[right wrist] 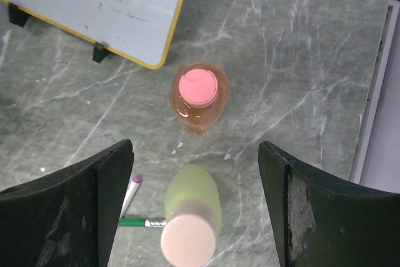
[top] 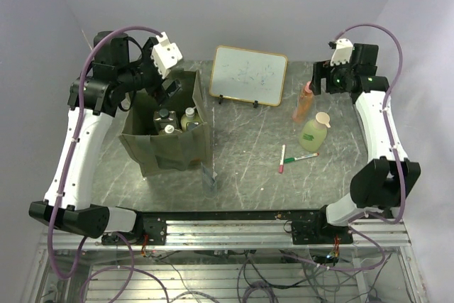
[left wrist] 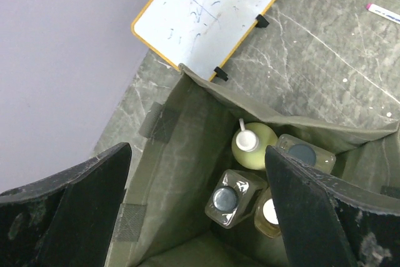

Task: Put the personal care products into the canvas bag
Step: Move the care product at the center of the board.

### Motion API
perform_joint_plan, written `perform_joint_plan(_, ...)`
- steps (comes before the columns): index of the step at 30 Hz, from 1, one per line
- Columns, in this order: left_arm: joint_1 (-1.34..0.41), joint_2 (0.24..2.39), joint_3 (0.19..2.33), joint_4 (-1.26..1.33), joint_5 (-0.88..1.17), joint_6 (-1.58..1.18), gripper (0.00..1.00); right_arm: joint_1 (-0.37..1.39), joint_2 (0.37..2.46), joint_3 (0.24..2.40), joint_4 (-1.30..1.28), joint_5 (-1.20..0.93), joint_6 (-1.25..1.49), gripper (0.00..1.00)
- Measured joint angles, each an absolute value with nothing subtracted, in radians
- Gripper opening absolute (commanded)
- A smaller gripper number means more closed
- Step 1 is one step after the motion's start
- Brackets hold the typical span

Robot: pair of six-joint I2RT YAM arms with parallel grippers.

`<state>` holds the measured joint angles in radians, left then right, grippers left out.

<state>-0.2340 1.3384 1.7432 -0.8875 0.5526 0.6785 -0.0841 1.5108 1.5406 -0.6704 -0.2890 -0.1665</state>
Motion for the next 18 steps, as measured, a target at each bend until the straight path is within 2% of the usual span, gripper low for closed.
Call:
perform_joint_plan(7, -0.235, 1.32, 1.741, -0.842, 0.503, 0.661, 0.96, -0.083, 1.633, 1.577, -0.684, -0.278, -0.2, 0.73)
perform_joint_plan(18, -0.235, 1.32, 1.737, -0.839, 0.482, 0.662, 0.95, -0.051, 1.717, 1.618, -0.688, -0.271, -0.206, 0.61)
